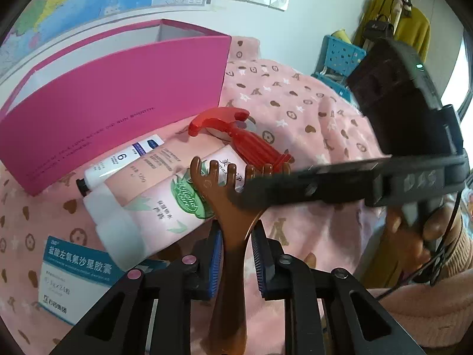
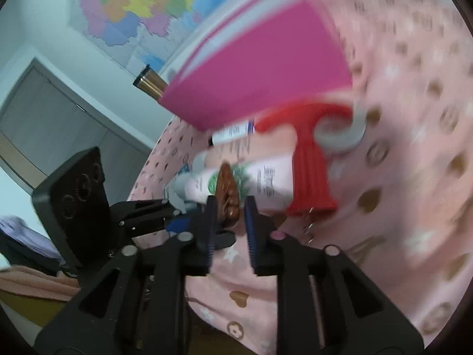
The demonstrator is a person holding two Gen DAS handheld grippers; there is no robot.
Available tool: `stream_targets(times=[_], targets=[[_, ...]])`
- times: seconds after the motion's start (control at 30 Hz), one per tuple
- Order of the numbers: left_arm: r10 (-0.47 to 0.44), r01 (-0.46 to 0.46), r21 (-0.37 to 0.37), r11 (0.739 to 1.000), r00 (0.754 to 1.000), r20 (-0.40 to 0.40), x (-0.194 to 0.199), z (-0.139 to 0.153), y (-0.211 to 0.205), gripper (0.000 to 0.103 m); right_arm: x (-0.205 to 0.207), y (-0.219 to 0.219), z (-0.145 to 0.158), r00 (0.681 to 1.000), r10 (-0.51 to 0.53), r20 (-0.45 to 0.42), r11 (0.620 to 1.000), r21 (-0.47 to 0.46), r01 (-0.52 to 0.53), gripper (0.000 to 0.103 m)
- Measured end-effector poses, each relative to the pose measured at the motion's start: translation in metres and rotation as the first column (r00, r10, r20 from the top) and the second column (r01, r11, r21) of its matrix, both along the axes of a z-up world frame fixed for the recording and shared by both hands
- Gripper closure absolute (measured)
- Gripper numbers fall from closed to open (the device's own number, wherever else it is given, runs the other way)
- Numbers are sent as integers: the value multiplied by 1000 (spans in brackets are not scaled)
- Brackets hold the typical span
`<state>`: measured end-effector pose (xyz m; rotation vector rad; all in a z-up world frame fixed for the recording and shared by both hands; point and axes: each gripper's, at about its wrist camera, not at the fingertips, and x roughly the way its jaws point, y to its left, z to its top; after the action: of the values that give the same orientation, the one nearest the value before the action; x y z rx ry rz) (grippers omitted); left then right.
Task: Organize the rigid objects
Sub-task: 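Lift the comb and drop it into the magenta box with the left gripper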
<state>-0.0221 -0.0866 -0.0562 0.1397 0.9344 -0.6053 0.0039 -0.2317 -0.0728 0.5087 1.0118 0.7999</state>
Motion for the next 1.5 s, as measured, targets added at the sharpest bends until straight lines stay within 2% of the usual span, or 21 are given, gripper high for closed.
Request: stream_targets(times=[0.13,0.27,0.33,0.43,0.63,0.73,0.93,1.1,1.3,1.47,1.5], targets=[[-6,6,19,1000,1000,3,-1,-2,-4,84,1,12,-11,999,21,-31,999,34,-20,73],[-11,11,-4,1000,1000,-5,2,6,-1,84,1,12,-1,1000,13,1,999,44,-13,81],[-16,17,-20,1000,1000,15,0,17,1,82,1,7,11,1000,14,25,996,91,-16,86],[-25,27,-61,998,999,39,5,36,5,76,3,3,40,994,-7,107,997,74,-1,87],[-19,31,-108,994,995,102,33,79,13,75,28,4,96,975,-27,220,997,83,9,87],[4,12,-104,994,988,154,47,99,19,75,49,3,121,960,-58,273,996,87,35,87],[78,-61,-120,991,987,141,103,122,30,76,100,4,154,942,-121,312,989,122,86,87],[111,-100,-121,988,990,89,145,119,36,76,143,2,149,950,-163,268,983,127,133,87],[144,-142,-55,988,989,32,179,94,25,76,177,-3,118,966,-201,162,975,127,182,87],[163,-164,-23,986,986,-15,196,72,24,76,187,-2,102,973,-197,120,980,54,192,86],[165,-165,-18,986,986,-16,196,71,25,76,187,-1,102,972,-200,122,980,12,200,85]])
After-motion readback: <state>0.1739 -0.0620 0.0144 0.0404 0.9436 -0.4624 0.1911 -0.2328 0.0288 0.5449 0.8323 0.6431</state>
